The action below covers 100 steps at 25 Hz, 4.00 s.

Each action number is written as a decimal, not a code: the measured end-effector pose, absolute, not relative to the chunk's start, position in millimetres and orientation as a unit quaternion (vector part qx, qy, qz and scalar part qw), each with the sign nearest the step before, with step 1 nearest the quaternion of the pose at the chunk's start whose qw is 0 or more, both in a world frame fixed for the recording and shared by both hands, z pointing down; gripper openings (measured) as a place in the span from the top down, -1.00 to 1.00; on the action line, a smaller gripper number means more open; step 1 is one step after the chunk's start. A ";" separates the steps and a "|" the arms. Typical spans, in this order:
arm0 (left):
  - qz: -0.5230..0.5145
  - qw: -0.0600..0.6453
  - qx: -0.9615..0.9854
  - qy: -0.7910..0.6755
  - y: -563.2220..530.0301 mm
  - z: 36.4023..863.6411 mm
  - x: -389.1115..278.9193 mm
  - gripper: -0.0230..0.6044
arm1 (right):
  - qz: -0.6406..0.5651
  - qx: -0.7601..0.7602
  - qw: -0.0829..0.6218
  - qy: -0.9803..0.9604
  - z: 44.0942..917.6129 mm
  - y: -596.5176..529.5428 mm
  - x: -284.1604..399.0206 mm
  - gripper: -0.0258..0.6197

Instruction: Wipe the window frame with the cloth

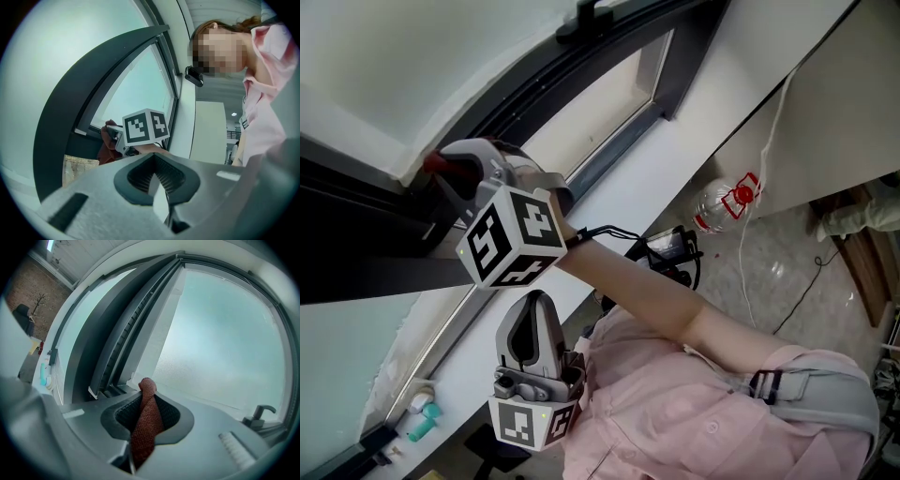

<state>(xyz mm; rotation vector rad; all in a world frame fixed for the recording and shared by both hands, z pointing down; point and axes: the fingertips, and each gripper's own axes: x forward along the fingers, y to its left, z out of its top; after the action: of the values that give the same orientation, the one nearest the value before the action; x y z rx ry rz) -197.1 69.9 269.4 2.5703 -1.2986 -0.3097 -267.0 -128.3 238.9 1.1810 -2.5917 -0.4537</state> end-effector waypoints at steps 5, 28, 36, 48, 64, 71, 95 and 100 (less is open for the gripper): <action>-0.113 0.118 0.877 -0.453 69.9 268.6 -201.7 0.93 | -0.154 0.408 0.125 -0.891 238.5 -128.3 -266.7 0.73; -0.109 0.115 0.876 -0.456 71.1 270.5 -200.4 0.93 | -0.155 0.400 0.120 -0.895 234.9 -127.1 -263.7 0.73; -0.113 0.108 0.871 -0.465 72.6 266.8 -212.4 0.93 | -0.132 0.398 0.127 -0.899 235.6 -131.1 -261.5 0.72; -0.114 0.111 0.875 -0.458 66.2 267.9 -211.1 0.93 | -0.118 0.411 0.126 -0.895 237.0 -142.0 -245.0 0.72; -0.114 0.113 0.876 -0.454 58.8 268.6 -202.1 0.93 | -0.106 0.427 0.117 -0.890 236.4 -153.5 -221.9 0.72; -0.115 0.112 0.877 -0.452 55.5 267.9 -195.2 0.93 | -0.103 0.429 0.116 -0.890 236.6 -157.9 -213.3 0.72; -0.110 0.109 0.878 -0.453 41.7 266.3 -169.3 0.93 | -0.092 0.420 0.104 -0.897 237.0 -170.2 -190.6 0.72; -0.109 0.108 0.877 -0.455 39.4 266.2 -166.2 0.93 | -0.091 0.414 0.104 -0.900 237.5 -171.2 -189.9 0.72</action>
<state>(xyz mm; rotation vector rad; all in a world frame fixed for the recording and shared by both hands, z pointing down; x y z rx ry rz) -166.2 39.4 266.2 2.5802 -1.3383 -0.3212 -189.9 -171.2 237.5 1.2208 -2.6541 -0.2677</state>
